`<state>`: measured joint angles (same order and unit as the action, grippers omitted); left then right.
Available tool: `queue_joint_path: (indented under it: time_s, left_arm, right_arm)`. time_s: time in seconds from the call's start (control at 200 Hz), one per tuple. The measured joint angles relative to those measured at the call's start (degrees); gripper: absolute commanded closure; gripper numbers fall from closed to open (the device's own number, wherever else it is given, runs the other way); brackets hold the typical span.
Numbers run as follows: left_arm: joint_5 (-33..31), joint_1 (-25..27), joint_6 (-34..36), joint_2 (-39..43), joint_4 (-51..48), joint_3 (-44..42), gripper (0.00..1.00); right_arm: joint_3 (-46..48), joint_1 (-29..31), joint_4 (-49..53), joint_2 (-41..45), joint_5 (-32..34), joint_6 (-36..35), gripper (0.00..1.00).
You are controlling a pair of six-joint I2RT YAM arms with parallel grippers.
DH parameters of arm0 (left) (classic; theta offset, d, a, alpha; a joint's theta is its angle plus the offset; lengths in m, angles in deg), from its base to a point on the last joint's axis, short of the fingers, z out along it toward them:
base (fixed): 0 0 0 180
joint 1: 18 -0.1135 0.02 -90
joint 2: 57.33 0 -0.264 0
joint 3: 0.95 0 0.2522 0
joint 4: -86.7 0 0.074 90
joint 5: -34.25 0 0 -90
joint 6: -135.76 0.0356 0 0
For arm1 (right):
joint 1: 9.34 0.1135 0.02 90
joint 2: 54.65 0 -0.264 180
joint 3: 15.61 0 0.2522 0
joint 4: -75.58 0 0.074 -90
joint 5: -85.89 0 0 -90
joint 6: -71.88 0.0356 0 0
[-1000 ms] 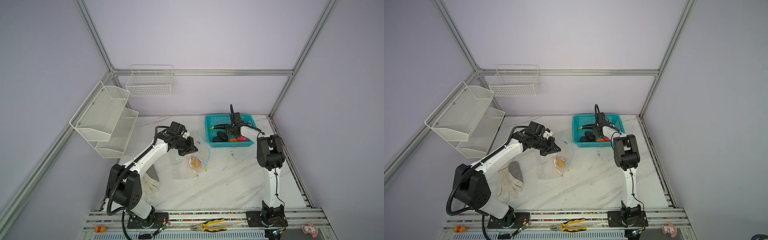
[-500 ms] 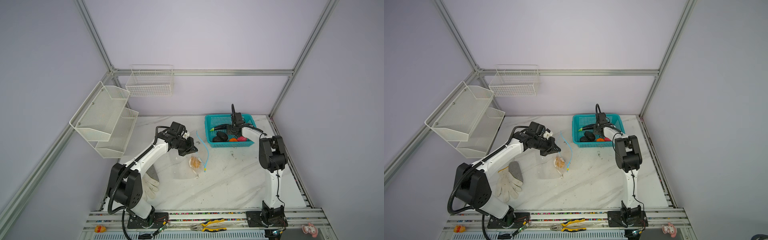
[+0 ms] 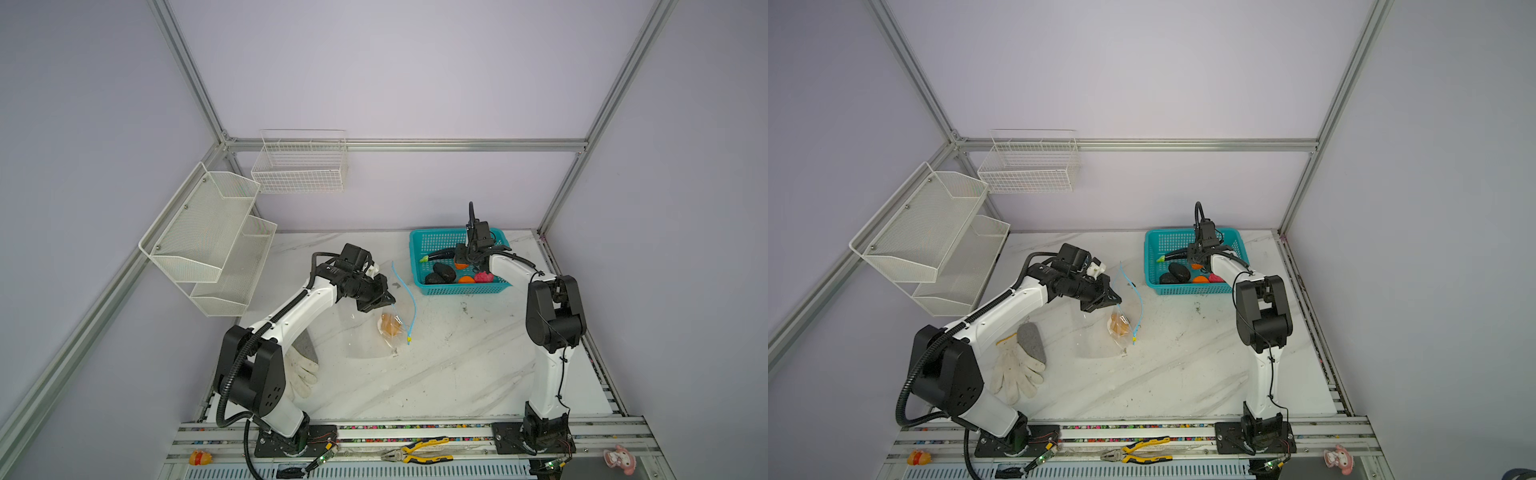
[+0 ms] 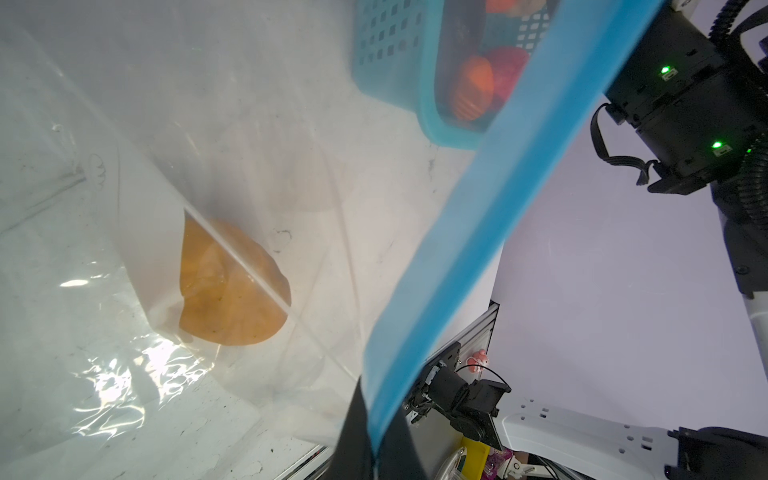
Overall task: Place the food in the zip-top bag and seal the zipper
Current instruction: 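Lower the right gripper onto the orange fruit and close on it, then lift the orange fruit and carry it toward the bag mouth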
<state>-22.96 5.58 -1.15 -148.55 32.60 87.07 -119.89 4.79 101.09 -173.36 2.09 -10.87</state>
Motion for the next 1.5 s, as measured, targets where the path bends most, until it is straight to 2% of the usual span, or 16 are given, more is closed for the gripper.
queue_joint_path:
  time_s: [0.385, 0.72, 0.855, 1.08, 1.5]
  left_arm:
    - [0.0, 0.02, -0.02, 0.0, 0.0, 0.0, 1.0]
    - [-0.07, 0.02, -0.04, 0.0, 0.0, 0.0, 1.0]
    - [-0.26, 0.02, -0.04, 0.0, 0.02, 0.0, 1.0]
    - [-0.26, 0.02, -0.02, 0.0, 0.02, 0.0, 1.0]
    - [-0.22, 0.02, -0.02, -0.11, 0.09, 0.0, 1.0]
  right_arm:
    - [-3.72, 0.0, -0.42, -8.79, -0.98, 0.11, 0.35]
    - [-5.77, 0.0, -0.46, -11.15, -1.14, 0.15, 0.32]
    - [-5.9, 0.0, -0.7, -11.15, -1.22, 0.2, 0.4]
    - [-5.9, 0.0, -0.87, -11.15, -1.57, 0.33, 0.61]
    - [-4.63, 0.0, -2.1, -9.4, -2.45, 0.39, 0.69]
